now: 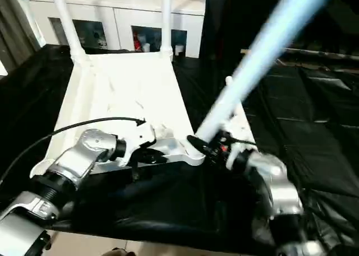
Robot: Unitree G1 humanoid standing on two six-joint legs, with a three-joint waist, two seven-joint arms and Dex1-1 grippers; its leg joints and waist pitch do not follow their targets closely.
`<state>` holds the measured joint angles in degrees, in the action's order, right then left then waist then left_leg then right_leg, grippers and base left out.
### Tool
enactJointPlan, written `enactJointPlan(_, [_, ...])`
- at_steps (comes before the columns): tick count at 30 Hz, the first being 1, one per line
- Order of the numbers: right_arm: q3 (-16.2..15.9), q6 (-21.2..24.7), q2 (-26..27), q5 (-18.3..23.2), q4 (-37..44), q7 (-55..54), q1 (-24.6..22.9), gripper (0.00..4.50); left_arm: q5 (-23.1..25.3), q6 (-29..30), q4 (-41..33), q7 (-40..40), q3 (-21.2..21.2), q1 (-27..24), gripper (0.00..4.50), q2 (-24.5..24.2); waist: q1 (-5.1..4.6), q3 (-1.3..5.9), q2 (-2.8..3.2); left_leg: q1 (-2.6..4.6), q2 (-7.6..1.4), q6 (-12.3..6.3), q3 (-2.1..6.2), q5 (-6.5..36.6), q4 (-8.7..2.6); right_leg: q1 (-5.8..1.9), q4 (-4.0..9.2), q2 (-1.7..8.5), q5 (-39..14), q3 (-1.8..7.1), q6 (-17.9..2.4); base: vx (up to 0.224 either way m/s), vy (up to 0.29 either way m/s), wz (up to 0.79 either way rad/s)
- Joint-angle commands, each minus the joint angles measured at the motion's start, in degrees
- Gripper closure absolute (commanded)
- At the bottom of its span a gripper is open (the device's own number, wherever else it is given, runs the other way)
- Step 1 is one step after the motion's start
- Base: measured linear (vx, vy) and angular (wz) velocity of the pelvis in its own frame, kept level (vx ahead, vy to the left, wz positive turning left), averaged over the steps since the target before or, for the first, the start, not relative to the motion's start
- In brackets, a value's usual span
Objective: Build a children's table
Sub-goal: Insert table leg to table base
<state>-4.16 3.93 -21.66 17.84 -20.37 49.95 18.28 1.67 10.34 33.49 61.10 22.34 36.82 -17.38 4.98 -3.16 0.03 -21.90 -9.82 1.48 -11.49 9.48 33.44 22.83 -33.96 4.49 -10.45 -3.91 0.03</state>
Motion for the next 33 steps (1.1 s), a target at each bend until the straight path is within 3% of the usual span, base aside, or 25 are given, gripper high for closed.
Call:
enactJointPlan(1, [-2.7,5.1,-2.8,-5.1,-5.0,0.9,-1.2,2.61,-0.1,-1.7,-0.2,0.4,-1.8,2.2,4.50,-1.8,0.05,2.40,-0.74,1.58,-3.83,0.06,2.60,23.4,-4.85,-1.08,6.09,5.26,-30.2,2.86,-7.9,0.000,0.000,0.00])
enactJointPlan(8, [-6.9,8.0,-5.1,-6.5,-7.7,7.1,3.6,2.61,0.1,-2.4,-0.4,2.6,-1.2,2.3,4.50,-2.5,0.02,2.31,-0.89,1.78,-3.92,0.21,2.54,23.7,-4.76,-0.99,6.11,5.38,-29.8,2.92,-8.5,0.000,0.000,0.00])
enactJointPlan(15, [-10.4,8.3,-6.1,-7.5,-10.4,13.3,5.3,2.61,-0.5,-3.6,-1.3,6.1,-0.6,2.2,4.50,-3.6,0.24,2.55,-0.99,1.43,-4.07,-0.81,2.15,19.7,-4.75,-1.44,5.05,5.15,-21.1,3.12,-11.3,0.000,0.000,0.00])
enactJointPlan(24, [-13.9,3.3,-7.2,-10.2,-12.8,18.8,5.2,2.61,-2.3,-4.7,-4.7,15.0,0.9,1.2,4.50,-5.8,0.58,2.69,-0.98,1.57,-4.28,-1.20,1.91,17.7,-4.82,-1.73,4.33,4.91,-15.6,3.01,-13.3,0.000,0.000,0.00])
enactJointPlan(33, [-14.8,-0.8,-6.2,-10.7,-13.1,20.4,4.3,2.61,-2.4,-4.4,-6.3,17.5,1.5,0.8,4.50,-7.0,0.71,2.83,-1.01,1.69,-4.33,0.03,2.01,19.6,-5.03,-1.87,4.38,5.01,-16.3,3.07,-13.5,0.000,0.000,0.00])
